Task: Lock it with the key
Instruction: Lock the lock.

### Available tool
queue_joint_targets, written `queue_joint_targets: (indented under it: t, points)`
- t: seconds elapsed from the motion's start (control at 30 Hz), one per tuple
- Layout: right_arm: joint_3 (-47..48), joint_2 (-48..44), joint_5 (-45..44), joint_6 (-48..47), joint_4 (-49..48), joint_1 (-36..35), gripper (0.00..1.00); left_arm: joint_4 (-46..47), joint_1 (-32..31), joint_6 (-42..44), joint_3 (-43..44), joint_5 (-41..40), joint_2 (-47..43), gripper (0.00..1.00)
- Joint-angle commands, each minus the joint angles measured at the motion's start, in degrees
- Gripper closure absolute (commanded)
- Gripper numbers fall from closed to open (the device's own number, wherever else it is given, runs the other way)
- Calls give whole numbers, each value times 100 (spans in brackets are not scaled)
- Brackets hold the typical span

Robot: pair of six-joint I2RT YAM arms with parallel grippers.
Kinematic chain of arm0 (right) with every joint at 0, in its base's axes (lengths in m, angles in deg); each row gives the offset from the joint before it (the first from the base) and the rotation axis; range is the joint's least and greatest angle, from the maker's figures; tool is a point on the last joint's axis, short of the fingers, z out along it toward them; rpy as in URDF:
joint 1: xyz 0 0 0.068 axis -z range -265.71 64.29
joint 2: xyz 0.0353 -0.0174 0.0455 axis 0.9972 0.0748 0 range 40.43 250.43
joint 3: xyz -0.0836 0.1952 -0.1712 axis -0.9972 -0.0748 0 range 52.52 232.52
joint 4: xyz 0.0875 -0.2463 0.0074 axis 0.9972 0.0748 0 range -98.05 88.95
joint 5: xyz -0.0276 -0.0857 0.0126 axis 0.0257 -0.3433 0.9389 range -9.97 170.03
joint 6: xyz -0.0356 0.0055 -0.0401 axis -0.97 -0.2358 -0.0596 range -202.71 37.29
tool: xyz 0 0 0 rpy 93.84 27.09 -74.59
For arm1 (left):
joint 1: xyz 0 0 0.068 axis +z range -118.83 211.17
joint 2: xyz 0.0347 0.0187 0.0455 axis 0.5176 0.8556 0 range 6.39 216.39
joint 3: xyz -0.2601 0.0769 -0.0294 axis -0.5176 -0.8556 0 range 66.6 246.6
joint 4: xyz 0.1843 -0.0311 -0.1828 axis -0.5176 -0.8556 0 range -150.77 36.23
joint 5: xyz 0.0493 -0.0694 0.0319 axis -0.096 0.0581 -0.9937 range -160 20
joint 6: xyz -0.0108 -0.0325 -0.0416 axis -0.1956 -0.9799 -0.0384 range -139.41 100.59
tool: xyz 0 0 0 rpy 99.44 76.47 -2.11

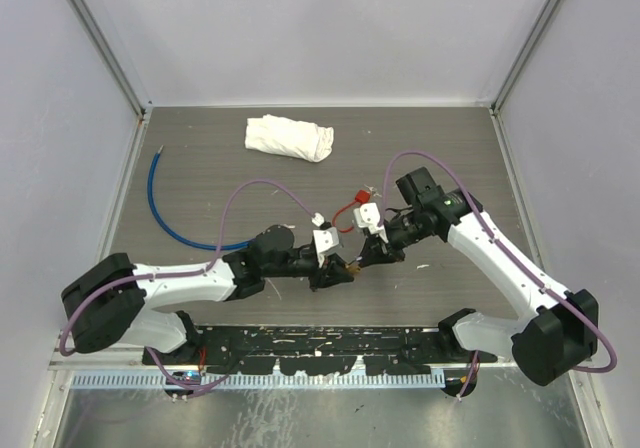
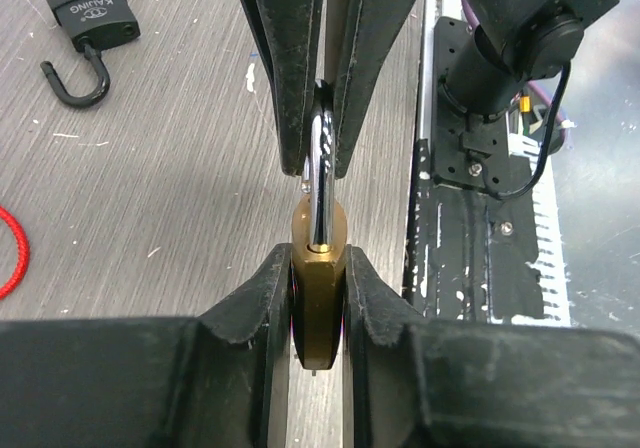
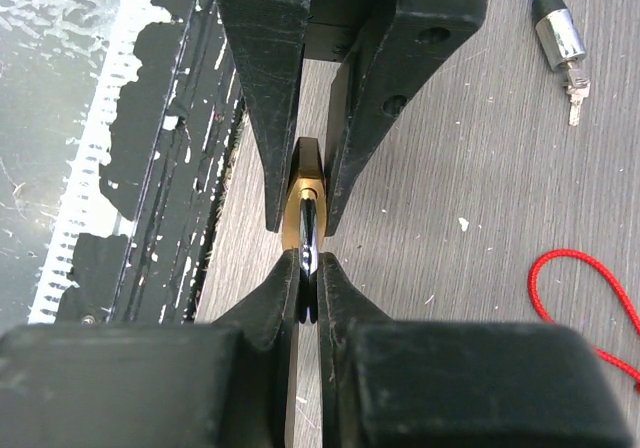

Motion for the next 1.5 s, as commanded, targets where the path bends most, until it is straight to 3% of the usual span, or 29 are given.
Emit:
queue_joint_targets:
  t: [0.0, 0.33, 0.53, 0.7, 1.1, 1.47]
  points:
    - [-99, -140, 141, -98, -232, 14, 99, 412, -17, 203, 124, -35, 59, 99]
    - [-933, 160, 572, -461, -1182, -139, 99, 962, -62, 1179, -465, -858, 313, 100]
    - [-1082, 530, 48, -236, -1930, -559, 99, 1714, -61, 1637, -878, -1189, 756, 100]
    - [-1162, 735, -236, 9, -2462, -796, 99, 2782, -37, 1702, -1023, -1300, 1709, 100]
    - [-1510, 1015, -393, 516, -3324, -1122, 99, 4909, 173, 1565, -1522, -1109, 2985, 100]
    - [-1545, 1282, -276, 380, -3351, -1172, 99, 5192, 400, 1455, -1644, -435, 3298, 100]
